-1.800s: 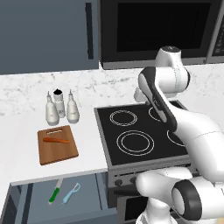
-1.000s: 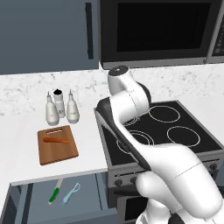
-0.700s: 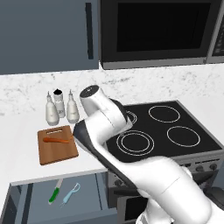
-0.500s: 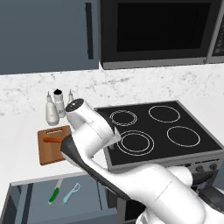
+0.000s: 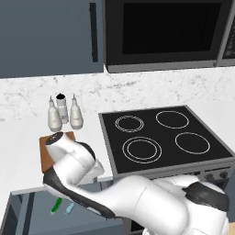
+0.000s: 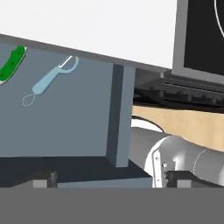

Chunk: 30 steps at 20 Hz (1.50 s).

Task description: Place the appropriate cutting tool for cutting the carrot skin on the cutting board.

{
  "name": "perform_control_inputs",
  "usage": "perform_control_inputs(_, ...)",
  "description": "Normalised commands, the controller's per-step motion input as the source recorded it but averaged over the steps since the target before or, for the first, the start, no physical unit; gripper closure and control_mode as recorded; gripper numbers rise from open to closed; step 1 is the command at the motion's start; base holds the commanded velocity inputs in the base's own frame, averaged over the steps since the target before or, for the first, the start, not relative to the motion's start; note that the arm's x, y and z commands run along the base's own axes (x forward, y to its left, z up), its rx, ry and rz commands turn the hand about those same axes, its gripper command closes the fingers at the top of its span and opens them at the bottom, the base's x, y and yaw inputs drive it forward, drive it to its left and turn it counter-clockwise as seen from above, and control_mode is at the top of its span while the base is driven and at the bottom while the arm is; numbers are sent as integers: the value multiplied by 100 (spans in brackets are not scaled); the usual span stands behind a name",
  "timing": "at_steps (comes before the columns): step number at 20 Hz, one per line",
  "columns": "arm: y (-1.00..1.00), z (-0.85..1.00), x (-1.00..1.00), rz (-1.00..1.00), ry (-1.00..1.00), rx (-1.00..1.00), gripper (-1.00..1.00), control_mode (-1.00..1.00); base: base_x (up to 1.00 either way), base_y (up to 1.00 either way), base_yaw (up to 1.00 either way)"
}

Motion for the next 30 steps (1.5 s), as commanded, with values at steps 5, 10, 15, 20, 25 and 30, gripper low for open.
perform_control_inputs(5, 17, -94, 3, 0, 10, 9, -100, -100, 0, 0, 0)
perform_control_inputs(10, 1, -83, 0, 0, 7, 9, -100, -100, 0, 0, 0)
perform_control_inputs(15, 2, -62, 0, 0, 10, 10, -100, -100, 0, 0, 0)
perform_control_inputs(20, 2, -49, 0, -2, 17, 6, -100, -100, 0, 0, 0)
perform_control_inputs(25, 8, -38, -6, -4, 16, 1, -100, -100, 0, 0, 0)
perform_control_inputs(30, 0, -23, -60, -5, 4, 1, -100, -100, 0, 0, 0)
